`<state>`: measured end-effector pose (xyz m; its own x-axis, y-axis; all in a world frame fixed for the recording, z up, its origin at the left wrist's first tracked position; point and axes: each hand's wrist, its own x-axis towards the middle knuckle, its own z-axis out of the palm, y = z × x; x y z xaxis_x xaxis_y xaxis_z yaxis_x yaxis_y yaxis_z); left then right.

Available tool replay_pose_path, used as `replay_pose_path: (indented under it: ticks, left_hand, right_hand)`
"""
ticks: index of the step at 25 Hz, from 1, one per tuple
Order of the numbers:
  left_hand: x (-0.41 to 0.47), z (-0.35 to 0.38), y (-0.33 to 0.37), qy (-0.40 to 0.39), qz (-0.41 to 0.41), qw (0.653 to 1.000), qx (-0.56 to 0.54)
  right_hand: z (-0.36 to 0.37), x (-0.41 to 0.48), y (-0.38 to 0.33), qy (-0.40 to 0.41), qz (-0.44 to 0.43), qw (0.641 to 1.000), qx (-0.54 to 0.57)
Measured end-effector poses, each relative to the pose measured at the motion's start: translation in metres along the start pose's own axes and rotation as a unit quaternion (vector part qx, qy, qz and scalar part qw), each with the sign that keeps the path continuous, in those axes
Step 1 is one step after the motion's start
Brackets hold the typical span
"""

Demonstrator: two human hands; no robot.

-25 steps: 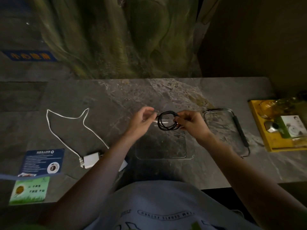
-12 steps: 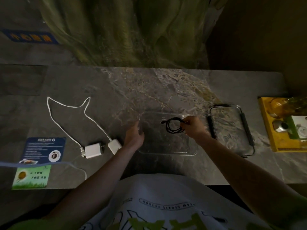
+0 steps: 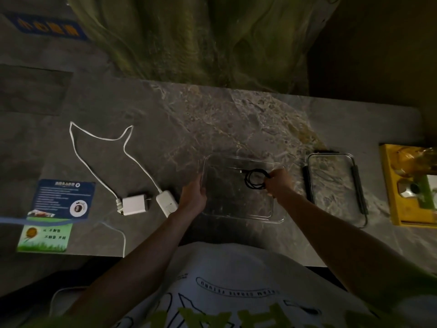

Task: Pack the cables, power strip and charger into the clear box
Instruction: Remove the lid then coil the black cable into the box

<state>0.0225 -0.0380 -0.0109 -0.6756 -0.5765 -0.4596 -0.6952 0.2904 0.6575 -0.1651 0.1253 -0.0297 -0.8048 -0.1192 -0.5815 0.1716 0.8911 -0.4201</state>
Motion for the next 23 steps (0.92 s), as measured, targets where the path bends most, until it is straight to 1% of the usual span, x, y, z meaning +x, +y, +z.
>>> replay_pose_path:
  ticks: [6, 16, 18, 19, 21, 22, 23]
  left_hand:
    - [-0.001, 0.000, 0.000, -0.003, 0.001, 1.000, -0.019]
    - [-0.001, 0.001, -0.003, -0.013, -0.003, 0.999, -0.048]
    - [0.000, 0.001, -0.004, -0.015, -0.005, 0.999, -0.051]
    - [0.000, 0.002, -0.005, -0.014, -0.006, 0.999, -0.050]
    - [-0.001, 0.002, -0.004, -0.011, -0.007, 0.999, -0.051]
    - [-0.001, 0.003, -0.004, -0.011, -0.009, 0.998, -0.053]
    - [-0.001, 0.003, -0.004, -0.011, -0.010, 0.998, -0.053]
  right_hand:
    - [0.009, 0.000, -0.002, 0.013, 0.020, 0.999, -0.035]
    - [0.014, -0.020, -0.009, 0.045, -0.030, 0.993, -0.104]
    - [0.016, -0.026, -0.006, 0.042, -0.076, 0.985, -0.147]
    - [0.018, -0.027, -0.004, 0.031, -0.121, 0.977, -0.173]
    - [0.023, -0.029, 0.001, -0.016, -0.232, 0.943, -0.238]
    - [0.026, -0.028, 0.004, -0.047, -0.274, 0.920, -0.275]
    - [0.029, -0.027, 0.006, -0.076, -0.297, 0.900, -0.311]
